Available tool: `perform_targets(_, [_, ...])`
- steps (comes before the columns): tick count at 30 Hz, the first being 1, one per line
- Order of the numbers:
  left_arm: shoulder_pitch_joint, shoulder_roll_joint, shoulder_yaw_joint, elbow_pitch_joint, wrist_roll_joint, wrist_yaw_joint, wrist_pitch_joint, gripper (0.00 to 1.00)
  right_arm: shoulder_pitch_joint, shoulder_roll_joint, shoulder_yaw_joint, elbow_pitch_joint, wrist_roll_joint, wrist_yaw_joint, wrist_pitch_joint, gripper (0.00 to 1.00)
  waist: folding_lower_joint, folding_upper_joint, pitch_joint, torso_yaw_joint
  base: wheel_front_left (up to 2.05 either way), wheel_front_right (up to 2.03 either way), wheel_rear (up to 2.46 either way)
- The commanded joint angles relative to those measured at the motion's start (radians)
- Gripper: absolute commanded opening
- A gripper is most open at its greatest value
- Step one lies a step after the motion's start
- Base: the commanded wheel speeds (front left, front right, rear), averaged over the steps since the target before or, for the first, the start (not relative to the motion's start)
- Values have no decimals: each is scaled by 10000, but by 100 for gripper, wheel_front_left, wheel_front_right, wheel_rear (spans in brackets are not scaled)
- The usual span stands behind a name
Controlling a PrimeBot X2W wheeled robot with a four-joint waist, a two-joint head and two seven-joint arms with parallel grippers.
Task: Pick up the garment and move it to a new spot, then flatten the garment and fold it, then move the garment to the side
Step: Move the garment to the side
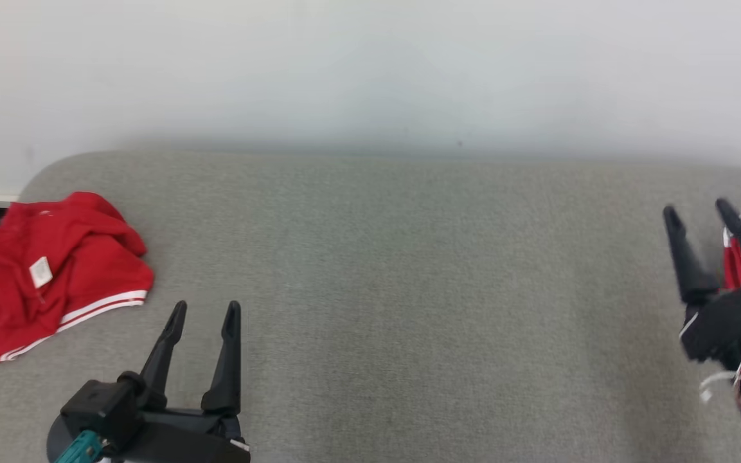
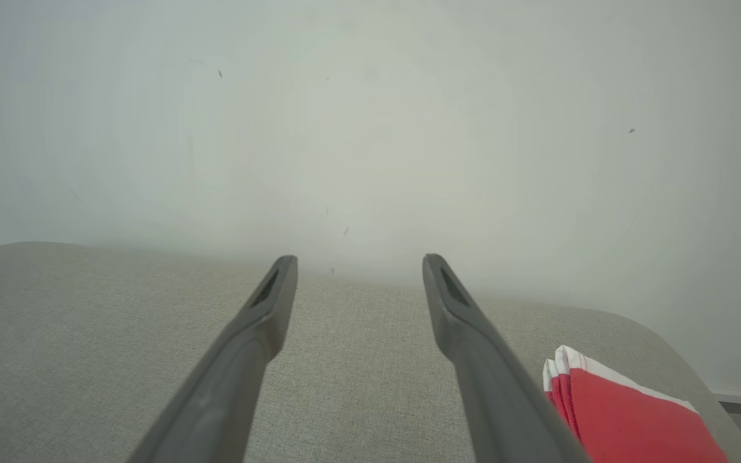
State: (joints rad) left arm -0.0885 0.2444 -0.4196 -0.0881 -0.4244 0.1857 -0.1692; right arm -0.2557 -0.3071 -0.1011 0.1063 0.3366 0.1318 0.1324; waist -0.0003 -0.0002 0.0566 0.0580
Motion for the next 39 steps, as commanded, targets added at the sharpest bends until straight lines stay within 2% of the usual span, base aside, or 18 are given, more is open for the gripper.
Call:
perform_targets(1, [130, 80, 71, -52, -100, 78, -62, 100, 346, 199, -123, -182, -176, -20, 56, 100, 3, 2, -546, 530, 0, 0, 0])
perform_targets(7, [461, 336, 356, -306, -143, 281, -33, 100, 1581, 1775, -594, -1189, -705, -20, 232, 100, 3, 2, -803, 627, 0, 0, 0])
perform_targets(12, [649, 506, 510, -501, -197, 407, 45, 100, 2206, 2420, -991, -1887, -1097, -21, -71, 100, 3, 2, -801, 558, 0, 0, 0])
perform_targets(17, [744, 673, 475, -530, -193, 347, 134, 100, 2749, 2546, -1015, -2245, -859, -20, -280, 100, 3, 2, -738, 381, 0, 0, 0])
perform_targets(24, [816, 774, 357, -473, -189, 276, 161, 100, 3621, 2561, -890, -2012, 22, -20, -796, 100, 3, 2, -620, 205, 0, 0, 0])
perform_targets(33, [937, 852, 398, -166, -348, 195, -13, 100, 4140, 2553, -364, -1595, 259, -20, -1425, 100, 3, 2, -668, 186, 0, 0, 0])
perform_targets(39, [984, 813, 328, -198, -394, 243, 64, 100, 4179, 2554, -380, -1542, 271, -20, -1393, 100, 3, 2, -773, 260, 0, 0, 0])
